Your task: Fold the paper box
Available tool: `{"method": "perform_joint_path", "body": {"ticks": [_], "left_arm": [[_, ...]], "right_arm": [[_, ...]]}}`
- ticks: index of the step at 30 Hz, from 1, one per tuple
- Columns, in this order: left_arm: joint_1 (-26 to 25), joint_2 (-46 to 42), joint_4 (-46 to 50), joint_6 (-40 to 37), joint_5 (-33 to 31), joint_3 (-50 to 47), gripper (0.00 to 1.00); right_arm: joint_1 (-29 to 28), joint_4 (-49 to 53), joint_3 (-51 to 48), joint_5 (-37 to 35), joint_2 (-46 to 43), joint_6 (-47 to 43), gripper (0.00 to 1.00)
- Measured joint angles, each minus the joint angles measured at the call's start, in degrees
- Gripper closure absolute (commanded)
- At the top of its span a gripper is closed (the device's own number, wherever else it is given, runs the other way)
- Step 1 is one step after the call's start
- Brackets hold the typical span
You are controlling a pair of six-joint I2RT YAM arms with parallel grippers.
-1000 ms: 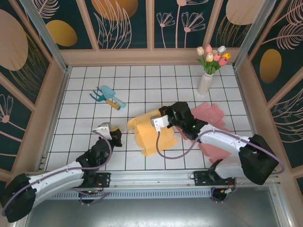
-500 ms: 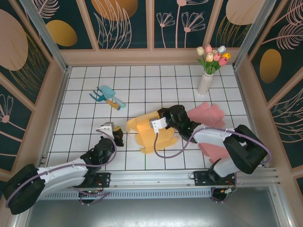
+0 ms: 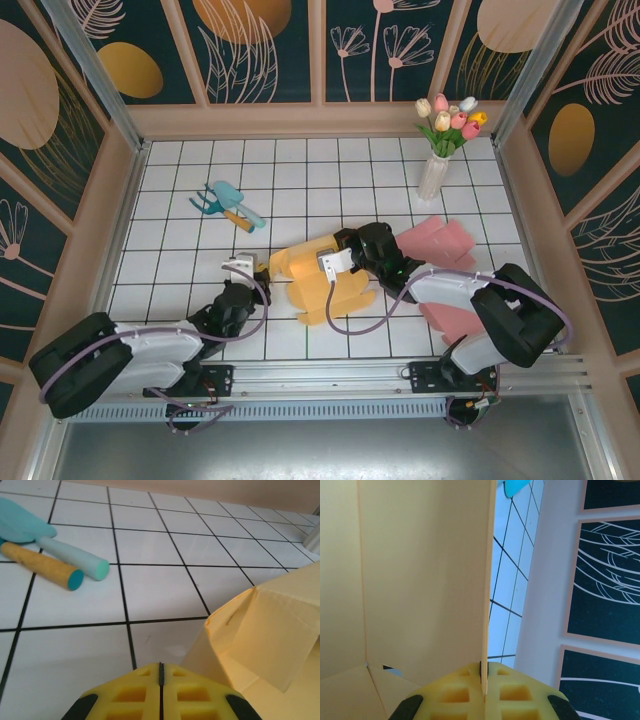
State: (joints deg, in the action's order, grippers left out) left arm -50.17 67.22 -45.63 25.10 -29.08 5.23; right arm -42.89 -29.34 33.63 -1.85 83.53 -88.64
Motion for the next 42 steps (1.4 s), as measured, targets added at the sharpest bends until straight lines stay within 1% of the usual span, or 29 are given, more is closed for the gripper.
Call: {"method": "perform_joint_path", "body": {"ticks": [6, 8, 10, 12, 21, 29, 37, 42], "left_arm": [[0.0, 5.4, -5.16, -2.82, 2.62, 0.39, 0.9], [0.0, 6.36, -5.9, -3.56, 3.39, 0.96, 0.87], [0.0, 7.02, -6.64, -4.37, 3.87, 1.22, 0.81], [0.04, 7.5, -7.15, -4.96, 4.68, 1.25, 0.78], [0.04, 10.16, -8.5, -5.42, 6.99, 2.45, 0.79], [0.04, 10.36, -10.38, -5.4, 12.09, 2.62, 0.79], [0.04, 9.46, -13.51, -5.38, 14.34, 0.5, 0.65], [0.04, 10.23, -15.19, -5.4, 15.39, 0.0, 0.58]], "right_arm": [[0.04, 0.02, 0.0, 0.0, 0.0, 0.02, 1.0], [0.04, 0.02, 0.0, -0.07, 0.0, 0.02, 1.0], [0.22, 0.13, 0.0, -0.09, 0.0, 0.04, 1.0], [0.46, 0.26, 0.0, -0.13, 0.0, 0.07, 1.0], [0.61, 0.59, 0.09, -1.25, 0.33, 0.09, 1.0], [0.92, 0.39, 0.37, -1.6, 1.29, 0.28, 1.0], [0.92, 0.46, 0.37, -1.55, 1.36, 0.48, 1.0], [0.92, 0.61, 0.37, -1.55, 1.36, 0.5, 1.0]]}}
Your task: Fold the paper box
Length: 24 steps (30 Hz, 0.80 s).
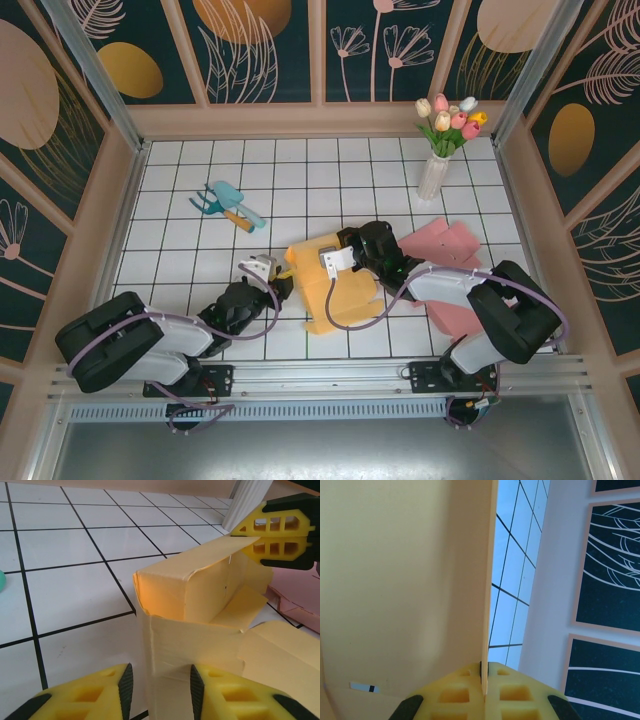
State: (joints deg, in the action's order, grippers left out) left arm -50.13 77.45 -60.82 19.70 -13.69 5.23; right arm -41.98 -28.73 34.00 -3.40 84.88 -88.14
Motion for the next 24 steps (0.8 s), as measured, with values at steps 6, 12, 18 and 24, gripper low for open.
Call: {"method": "perform_joint_path", "body": {"ticks": [6, 12, 18, 24], "left_arm": [[0.0, 1.99, -1.75, 0.0, 0.42, 0.0, 0.52], [0.0, 2.08, -2.69, 0.02, 1.75, -0.33, 0.5], [0.0, 4.02, -4.52, 0.02, 1.73, -0.74, 0.51], [0.0, 7.76, -7.1, -0.02, 3.04, -0.76, 0.51]], "right_arm": [[0.0, 0.2, 0.11, 0.0, 0.0, 0.0, 1.0], [0.0, 0.24, 0.13, 0.02, 0.0, 0.02, 1.0], [0.0, 0.7, 0.35, 0.02, 0.0, 0.17, 1.0], [0.0, 1.09, 0.5, 0.02, 0.0, 0.2, 1.0]]}}
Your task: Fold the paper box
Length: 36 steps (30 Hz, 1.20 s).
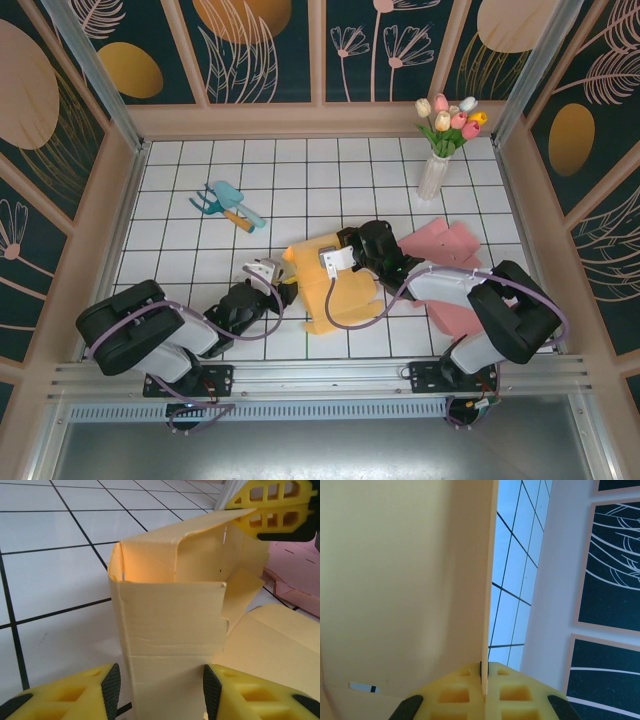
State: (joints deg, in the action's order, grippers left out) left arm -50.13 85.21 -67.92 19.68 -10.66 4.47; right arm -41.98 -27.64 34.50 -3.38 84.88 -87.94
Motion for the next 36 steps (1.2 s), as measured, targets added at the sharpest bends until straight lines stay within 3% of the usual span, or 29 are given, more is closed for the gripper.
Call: {"method": "perform_joint_path", "body": {"ticks": [19, 27, 36], "left_arm": [[-0.02, 4.02, 0.61, -0.15, -4.72, 4.22, 0.55], [0.37, 6.99, -2.43, 0.28, 0.22, 5.16, 0.6], [0.31, 2.47, -3.48, 0.24, 6.36, 1.4, 0.6]], "right_arm": [[0.0, 1.73, 0.85, 0.02, 0.04, 0.24, 1.0], [0.0, 1.79, 0.87, -0.24, 0.09, 0.44, 1.0], [-0.11, 2.21, 0.87, -0.17, 0.81, 0.81, 1.0]]}}
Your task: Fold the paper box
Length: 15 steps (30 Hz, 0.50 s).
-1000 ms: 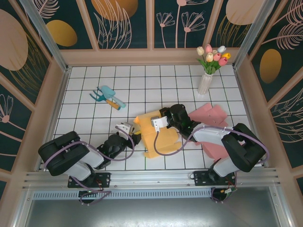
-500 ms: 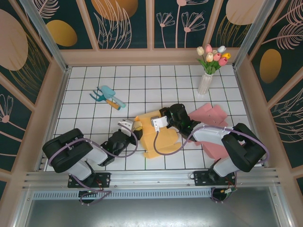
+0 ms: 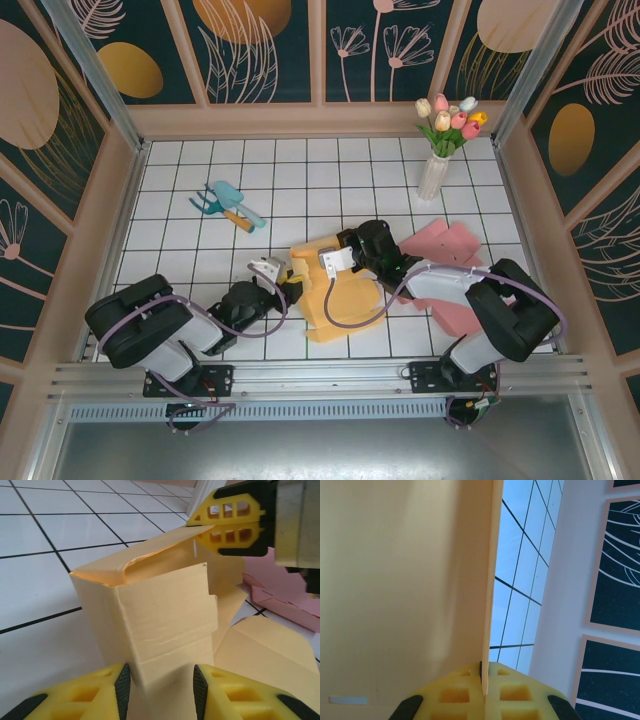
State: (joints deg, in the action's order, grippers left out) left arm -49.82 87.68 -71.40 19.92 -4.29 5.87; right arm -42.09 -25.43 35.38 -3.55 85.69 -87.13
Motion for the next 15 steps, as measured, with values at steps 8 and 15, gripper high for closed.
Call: {"method": "perform_joint_path", "body": {"ticks": [8, 15], "left_arm": [[0.0, 1.9, 0.07, 0.28, 2.03, 0.85, 0.6], [0.0, 4.79, 0.33, 2.19, -1.42, 2.82, 0.56]], "right_arm": [[-0.83, -0.02, -0.02, -1.09, 0.0, 0.13, 1.0], [-1.29, -0.66, -0.46, -2.25, -0.02, 0.24, 1.0]]}}
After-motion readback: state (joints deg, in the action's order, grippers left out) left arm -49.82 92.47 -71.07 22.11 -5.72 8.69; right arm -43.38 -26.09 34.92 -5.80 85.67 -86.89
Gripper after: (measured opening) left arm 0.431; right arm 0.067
